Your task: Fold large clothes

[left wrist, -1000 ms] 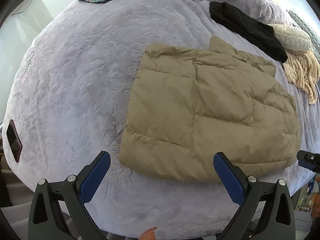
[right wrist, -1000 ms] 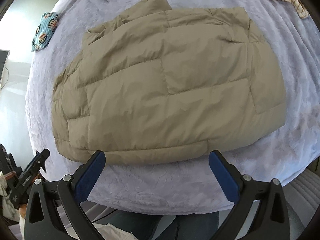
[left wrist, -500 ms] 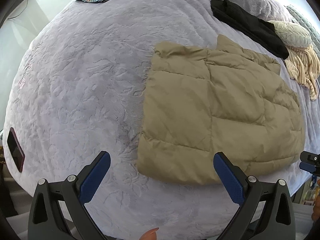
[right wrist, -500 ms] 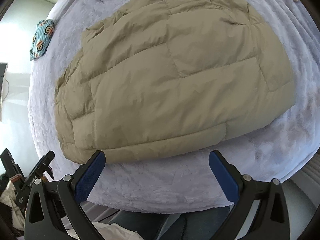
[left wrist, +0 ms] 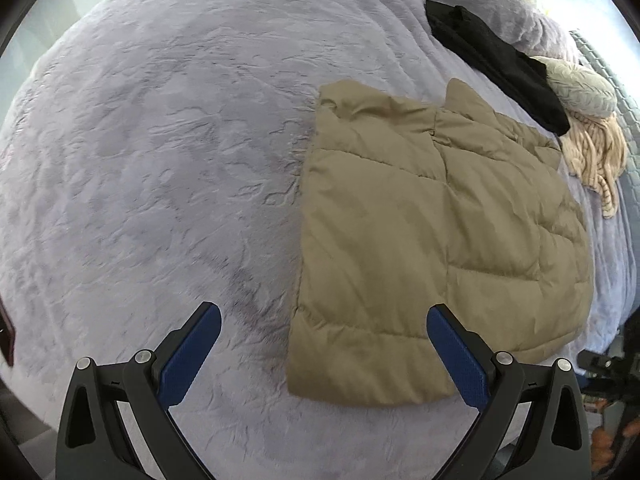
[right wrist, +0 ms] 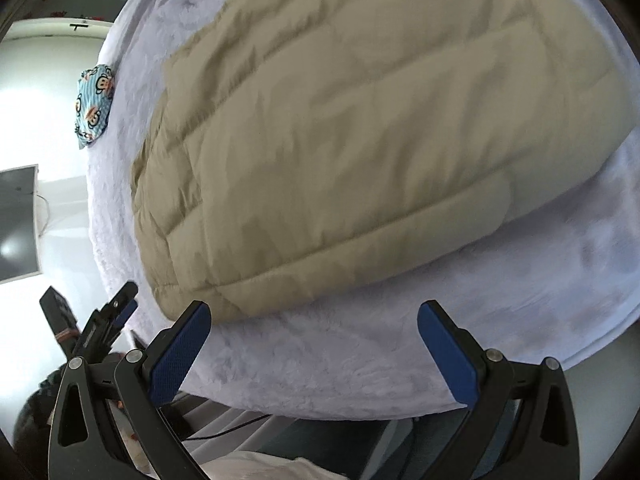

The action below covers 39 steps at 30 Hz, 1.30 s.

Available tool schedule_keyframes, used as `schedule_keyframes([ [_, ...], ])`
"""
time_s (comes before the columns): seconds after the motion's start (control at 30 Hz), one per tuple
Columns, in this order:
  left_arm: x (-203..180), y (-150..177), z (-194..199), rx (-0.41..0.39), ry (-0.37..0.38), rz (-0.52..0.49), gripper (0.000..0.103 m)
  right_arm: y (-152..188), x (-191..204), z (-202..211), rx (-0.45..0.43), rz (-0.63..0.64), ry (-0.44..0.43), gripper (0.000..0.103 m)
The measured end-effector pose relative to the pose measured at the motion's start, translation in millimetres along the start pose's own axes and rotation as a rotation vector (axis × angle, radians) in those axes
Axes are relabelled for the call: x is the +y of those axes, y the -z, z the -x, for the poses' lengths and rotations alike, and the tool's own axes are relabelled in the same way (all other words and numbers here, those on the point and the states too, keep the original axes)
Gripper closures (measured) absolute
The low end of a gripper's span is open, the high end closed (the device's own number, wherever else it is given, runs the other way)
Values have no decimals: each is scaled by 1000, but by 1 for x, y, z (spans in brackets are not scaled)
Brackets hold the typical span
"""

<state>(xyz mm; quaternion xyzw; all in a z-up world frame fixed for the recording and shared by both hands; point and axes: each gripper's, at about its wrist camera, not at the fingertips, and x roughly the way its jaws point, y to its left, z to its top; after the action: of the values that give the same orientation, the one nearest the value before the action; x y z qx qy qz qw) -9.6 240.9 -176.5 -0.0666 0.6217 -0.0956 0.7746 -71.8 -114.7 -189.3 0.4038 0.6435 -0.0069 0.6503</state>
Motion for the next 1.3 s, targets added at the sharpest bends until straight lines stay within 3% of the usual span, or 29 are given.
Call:
schedule_keyframes([
  [0.27, 11, -14, -23, 1, 138, 7, 0, 6, 15, -56, 48, 8, -161, 0],
  [0.4, 24, -26, -37, -3, 251, -6, 0, 2, 24, -88, 45, -4, -261, 0],
  [0.57, 39, -41, -68, 56, 386, -10, 0, -3, 19, -114, 10, -107, -341, 3],
  [0.67, 40, -51, -88, 93, 482, -6, 0, -6, 14, -111, 17, -143, -383, 46],
  [0.73, 37, -59, -97, 112, 544, -8, 0, -6, 15, -100, 8, -124, -407, 64],
  [0.8, 31, -67, -104, 131, 611, -17, 0, -6, 20, -87, 0, -88, -430, 69],
  [0.93, 10, -80, -128, 182, 725, -2, 2, -5, 32, -71, 5, -5, -411, 70],
  [1.0, -4, -82, -134, 198, 707, -24, 52, -5, 32, -75, 60, 2, -366, 65],
  [1.07, -13, -79, -136, 208, 722, -32, 65, 0, 34, -74, 142, 63, -294, 59],
  [1.13, -12, -79, -132, 195, 730, -35, 72, 8, 40, -58, 162, 172, -244, 58],
  [1.2, -9, -80, -123, 175, 741, -25, 76, 12, 47, -32, 104, 287, -194, 59],
  [1.27, -11, -81, -116, 163, 739, -25, 78, 1, 50, -15, 10, 335, -126, 69],
  [1.3, -15, -82, -109, 154, 740, -31, 79, -4, 49, -7, -40, 356, -82, 80],
])
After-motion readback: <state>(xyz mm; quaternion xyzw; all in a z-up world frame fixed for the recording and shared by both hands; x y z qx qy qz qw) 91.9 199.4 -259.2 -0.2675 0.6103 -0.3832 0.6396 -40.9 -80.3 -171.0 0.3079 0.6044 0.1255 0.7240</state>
